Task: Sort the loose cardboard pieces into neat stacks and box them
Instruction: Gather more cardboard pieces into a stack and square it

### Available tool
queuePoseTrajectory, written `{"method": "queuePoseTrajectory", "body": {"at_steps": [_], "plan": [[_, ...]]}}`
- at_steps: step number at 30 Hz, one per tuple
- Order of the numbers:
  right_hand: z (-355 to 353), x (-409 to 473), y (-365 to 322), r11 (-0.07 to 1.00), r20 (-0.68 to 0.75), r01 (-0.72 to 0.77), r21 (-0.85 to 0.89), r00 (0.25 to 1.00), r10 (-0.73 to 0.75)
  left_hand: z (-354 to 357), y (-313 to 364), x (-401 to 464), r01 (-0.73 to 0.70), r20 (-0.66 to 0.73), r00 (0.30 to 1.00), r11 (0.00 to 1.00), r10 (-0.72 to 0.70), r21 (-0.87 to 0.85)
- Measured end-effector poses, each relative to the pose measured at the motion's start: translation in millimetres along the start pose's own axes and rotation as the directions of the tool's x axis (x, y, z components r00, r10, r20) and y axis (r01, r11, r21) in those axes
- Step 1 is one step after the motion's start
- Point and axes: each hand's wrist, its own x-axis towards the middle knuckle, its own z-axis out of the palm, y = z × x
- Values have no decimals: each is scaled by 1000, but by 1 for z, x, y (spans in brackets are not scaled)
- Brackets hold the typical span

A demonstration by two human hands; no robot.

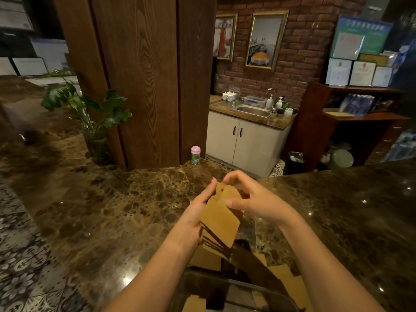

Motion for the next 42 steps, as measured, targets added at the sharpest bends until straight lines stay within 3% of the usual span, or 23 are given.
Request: {"method": "queuePoseTrajectory", "body": {"at_steps": [3, 5, 6, 8, 9, 11, 13, 15, 19, 21, 23, 25, 27, 29, 33, 35, 37, 39, 42], "plan": [[13, 4, 0, 996, -157, -41, -79, 987, 29, 0, -3, 2, -40, -33, 999, 997, 38, -58], [25, 5, 1, 984, -310, -67, -165, 951, 13, -4, -5, 5, -164, -72, 985, 984, 159, -75], [31, 5, 3, 985, -376, -101, -139, 926, 42, -6, -5, 7, -253, -93, 965, 965, 246, -70], [41, 2, 5, 968, -439, -194, 160, 865, 246, -6, -2, 10, -456, -139, 884, 888, 446, -53], [45, 0, 5, 888, -382, -241, 392, 835, 395, -5, 2, 11, -554, -162, 824, 832, 542, -38], [50, -3, 9, 562, -97, -301, 771, 816, 570, -1, 10, 12, -689, -204, 708, 724, 676, 8], [55, -2, 10, 226, 119, -270, 936, 848, 517, 4, 12, 14, -741, -183, 624, 649, 760, 169], [59, 5, 8, 119, 96, -178, 977, 861, 500, 8, 1, 22, -741, -81, 584, 571, 808, 354], [59, 15, 13, 155, -70, -23, 988, 820, 569, 8, -7, 32, -687, -43, 631, 584, 774, 432], [52, 16, 28, 231, -216, 94, 968, 777, 591, -1, 1, 34, -634, -55, 663, 599, 747, 489], [47, 12, 46, 438, -398, 155, 886, 740, 543, -9, 4, 39, -567, -84, 678, 593, 730, 572], [44, 6, 65, 662, -518, 119, 740, 729, 448, -15, -4, 50, -486, -159, 702, 630, 694, 605], [43, 3, 84, 815, -558, 57, 577, 756, 342, -15, -15, 63, -391, -260, 741, 713, 619, 582], [44, -2, 101, 885, -531, -8, 466, 798, 286, -17, -30, 77, -276, -380, 732, 757, 565, 593], [48, -12, 136, 899, -398, -109, 425, 870, 293, -34, -62, 97, -130, -529, 642, 760, 554, 637], [53, -19, 154, 885, -348, -164, 435, 876, 334, -41, -75, 104, -65, -569, 650, 783, 503, 618], [59, -21, 166, 801, -362, -176, 572, 822, 439, -44, -83, 109, -23, -582, 677, 804, 450, 595], [68, -17, 170, 704, -415, -154, 693, 713, 565, -45, -88, 111, -3, -573, 687, 790, 447, 613], [81, -9, 174, 782, -570, -151, 604, 605, 557, -51, -91, 110, 14, -575, 660, 757, 484, 654]]}}
